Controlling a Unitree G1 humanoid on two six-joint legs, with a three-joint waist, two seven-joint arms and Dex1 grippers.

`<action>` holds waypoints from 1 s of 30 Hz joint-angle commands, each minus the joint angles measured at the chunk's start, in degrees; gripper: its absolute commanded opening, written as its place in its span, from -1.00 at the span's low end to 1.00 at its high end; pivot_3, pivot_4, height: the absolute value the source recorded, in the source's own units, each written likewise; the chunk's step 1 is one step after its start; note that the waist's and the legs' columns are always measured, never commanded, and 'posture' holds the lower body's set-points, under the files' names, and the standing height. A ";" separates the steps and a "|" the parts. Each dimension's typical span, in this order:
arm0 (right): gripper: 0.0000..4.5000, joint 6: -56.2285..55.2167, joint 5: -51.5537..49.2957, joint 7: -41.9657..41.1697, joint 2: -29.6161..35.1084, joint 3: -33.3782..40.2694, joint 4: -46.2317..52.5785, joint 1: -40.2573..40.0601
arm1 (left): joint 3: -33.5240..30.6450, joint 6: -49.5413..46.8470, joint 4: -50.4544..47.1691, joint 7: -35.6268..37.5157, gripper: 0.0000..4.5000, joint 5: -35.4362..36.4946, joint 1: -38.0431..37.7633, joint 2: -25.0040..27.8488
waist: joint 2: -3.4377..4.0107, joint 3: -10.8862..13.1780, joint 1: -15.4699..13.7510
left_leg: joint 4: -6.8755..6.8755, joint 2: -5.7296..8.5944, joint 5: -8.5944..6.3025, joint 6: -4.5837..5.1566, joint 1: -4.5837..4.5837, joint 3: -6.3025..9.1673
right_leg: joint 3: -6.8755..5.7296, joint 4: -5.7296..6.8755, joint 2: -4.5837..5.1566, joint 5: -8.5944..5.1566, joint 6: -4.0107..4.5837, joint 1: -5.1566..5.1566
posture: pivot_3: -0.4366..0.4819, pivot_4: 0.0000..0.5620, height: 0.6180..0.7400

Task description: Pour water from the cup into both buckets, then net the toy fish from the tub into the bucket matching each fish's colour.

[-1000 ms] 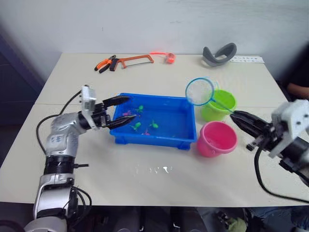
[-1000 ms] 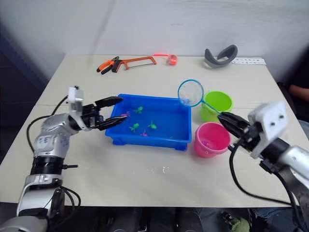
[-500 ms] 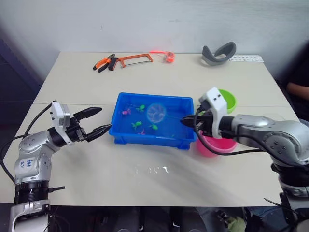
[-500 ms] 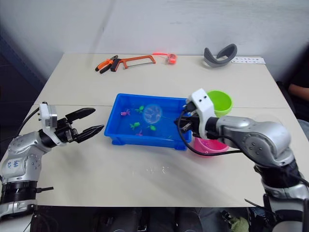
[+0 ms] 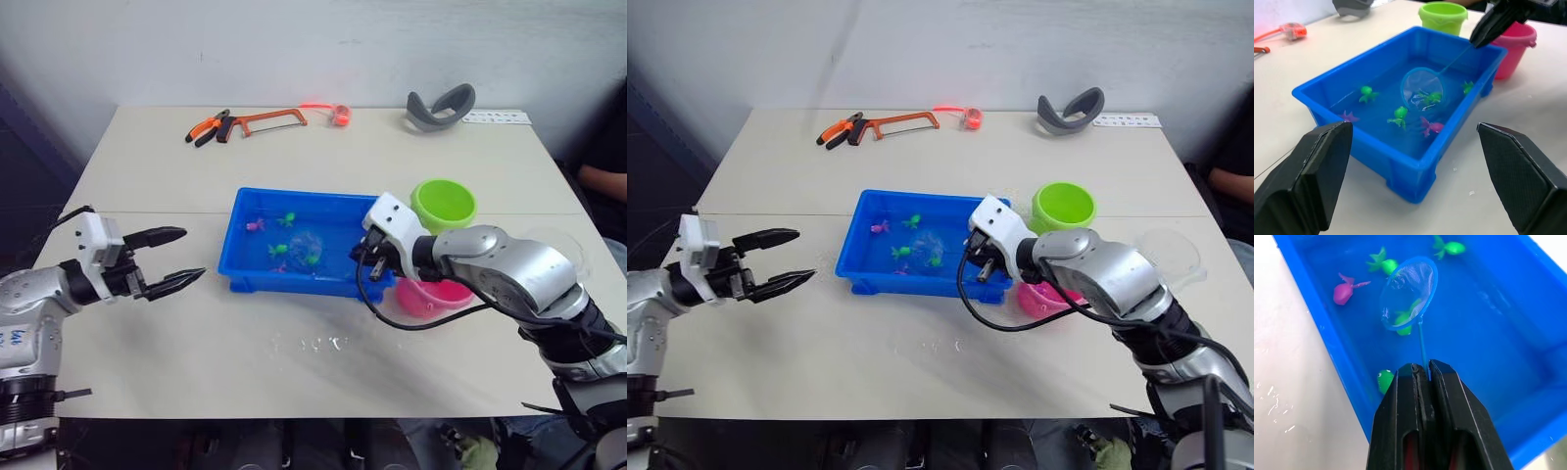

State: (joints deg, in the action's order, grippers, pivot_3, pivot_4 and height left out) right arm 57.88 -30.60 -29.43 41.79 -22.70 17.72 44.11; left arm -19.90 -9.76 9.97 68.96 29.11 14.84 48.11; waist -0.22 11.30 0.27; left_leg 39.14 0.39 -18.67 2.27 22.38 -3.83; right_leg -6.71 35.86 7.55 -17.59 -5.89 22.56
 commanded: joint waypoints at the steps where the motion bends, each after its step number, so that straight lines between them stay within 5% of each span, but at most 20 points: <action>1: -1.00 -1.24 3.23 -1.44 -1.18 -1.05 1.78 0.92 | -2.71 -0.21 2.68 1.52 0.96 0.89 -0.63 2.06 | 0.00 0.00 0.01 | 0.00 0.00 0.00 0.00 0.00 0.00 | 0.00 0.00 0.00 0.00 0.00 0.01 | -0.05 -0.47 1.00; 19: -1.00 -0.43 9.98 -8.57 -12.14 -3.81 -5.86 3.27 | 0.85 -3.55 1.07 5.76 0.96 0.35 3.38 4.93 | 0.00 0.00 0.30 | -0.04 0.00 -0.01 -0.02 0.01 -0.05 | -0.01 0.03 -0.02 0.00 0.00 0.06 | -0.05 -0.47 1.00; 30: -1.00 2.80 7.58 -10.13 -18.43 2.68 -12.04 3.51 | 12.83 -6.24 8.85 14.54 0.96 -5.61 21.13 10.92 | 0.00 0.00 1.05 | -0.05 0.03 -0.01 -0.01 0.03 -0.12 | -0.21 0.10 -0.31 0.00 0.00 0.12 | -0.05 -0.47 1.00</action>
State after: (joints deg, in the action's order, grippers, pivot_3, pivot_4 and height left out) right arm 60.38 -22.09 -38.90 23.84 -22.19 5.41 46.64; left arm -7.93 -16.62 16.76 81.99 25.02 33.97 57.57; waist -0.22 11.30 1.32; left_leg 39.09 0.43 -18.68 2.26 22.40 -3.96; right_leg -6.95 35.98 7.23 -17.59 -5.90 22.68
